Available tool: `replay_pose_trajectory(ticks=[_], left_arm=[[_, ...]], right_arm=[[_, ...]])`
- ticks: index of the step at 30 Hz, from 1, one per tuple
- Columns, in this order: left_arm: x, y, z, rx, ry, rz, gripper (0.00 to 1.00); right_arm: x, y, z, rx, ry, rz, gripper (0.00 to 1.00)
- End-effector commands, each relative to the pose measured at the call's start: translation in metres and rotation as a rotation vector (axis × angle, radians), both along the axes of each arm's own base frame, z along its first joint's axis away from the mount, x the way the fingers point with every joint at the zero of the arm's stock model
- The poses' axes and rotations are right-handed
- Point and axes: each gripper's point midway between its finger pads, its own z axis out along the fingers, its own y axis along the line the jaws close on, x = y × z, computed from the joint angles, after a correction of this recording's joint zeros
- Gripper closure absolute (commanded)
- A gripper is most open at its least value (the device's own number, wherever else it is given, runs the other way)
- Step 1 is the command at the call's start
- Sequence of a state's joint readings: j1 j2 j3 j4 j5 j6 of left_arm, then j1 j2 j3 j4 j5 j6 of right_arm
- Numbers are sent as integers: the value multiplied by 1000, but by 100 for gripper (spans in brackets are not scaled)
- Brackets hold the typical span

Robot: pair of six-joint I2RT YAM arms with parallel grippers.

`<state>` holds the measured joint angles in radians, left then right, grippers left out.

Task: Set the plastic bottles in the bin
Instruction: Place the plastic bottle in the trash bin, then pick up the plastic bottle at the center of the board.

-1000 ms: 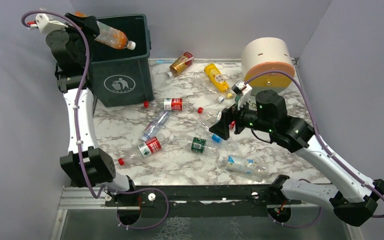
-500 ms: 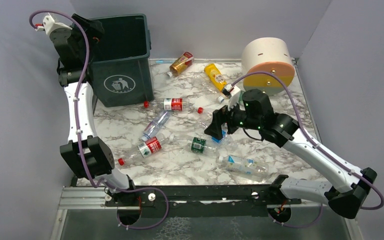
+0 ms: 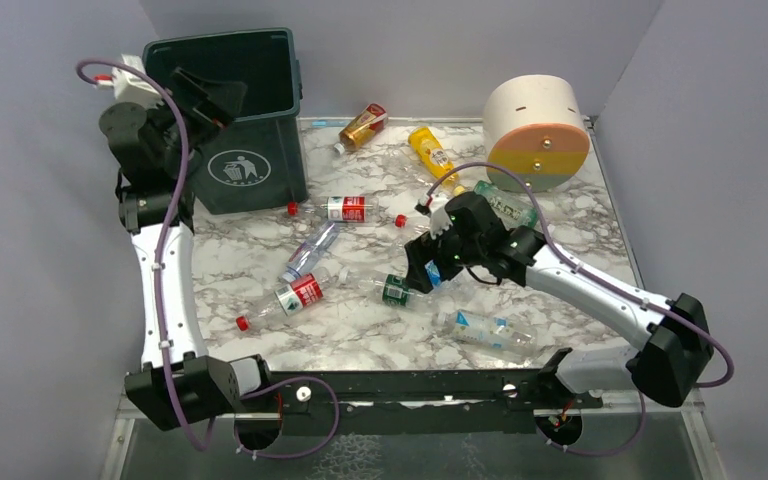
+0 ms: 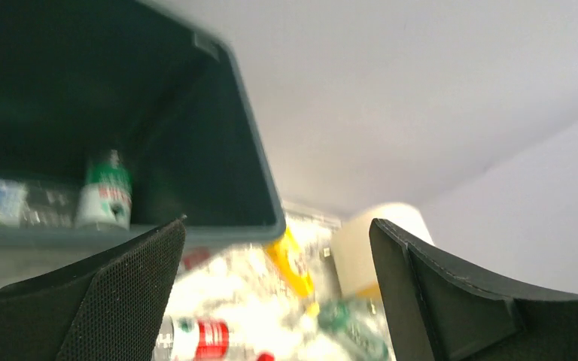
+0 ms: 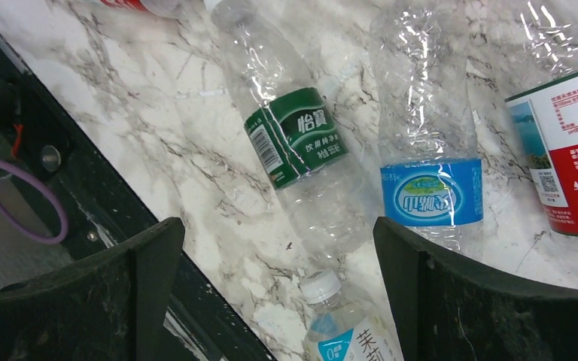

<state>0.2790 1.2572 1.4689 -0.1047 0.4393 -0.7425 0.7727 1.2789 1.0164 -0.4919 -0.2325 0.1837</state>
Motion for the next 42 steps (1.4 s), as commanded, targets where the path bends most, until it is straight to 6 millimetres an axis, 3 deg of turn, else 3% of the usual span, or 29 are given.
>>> replay_pose_trajectory(ticks=[1, 5, 9, 14, 18, 26, 32, 42], left_arm=[[-22, -45, -61, -54, 127, -188, 1], [-45, -69, -87, -59, 166, -242, 1], [-57, -91, -106, -33, 209, -297, 1], [-61, -107, -123, -13, 246, -345, 1], [-60, -112, -127, -4, 252, -363, 1], [-61, -121, -124, -15, 228, -407, 1], [-61, -129, -124, -41, 210, -449, 1], [-59, -133, -129, -52, 209, -477, 1]], right_arm=[[3, 11, -17, -7, -12, 59, 0], [7, 5, -25, -32, 6, 0, 0], [6, -26, -35, -132, 8, -114, 0], [-15, -59, -46, -255, 95, -206, 0], [-23, -61, -33, -217, 108, -230, 0], [-53, -66, -53, -242, 300, -272, 0], [-65, -80, -60, -271, 339, -335, 0], [-91, -87, -97, -365, 435, -320, 0]])
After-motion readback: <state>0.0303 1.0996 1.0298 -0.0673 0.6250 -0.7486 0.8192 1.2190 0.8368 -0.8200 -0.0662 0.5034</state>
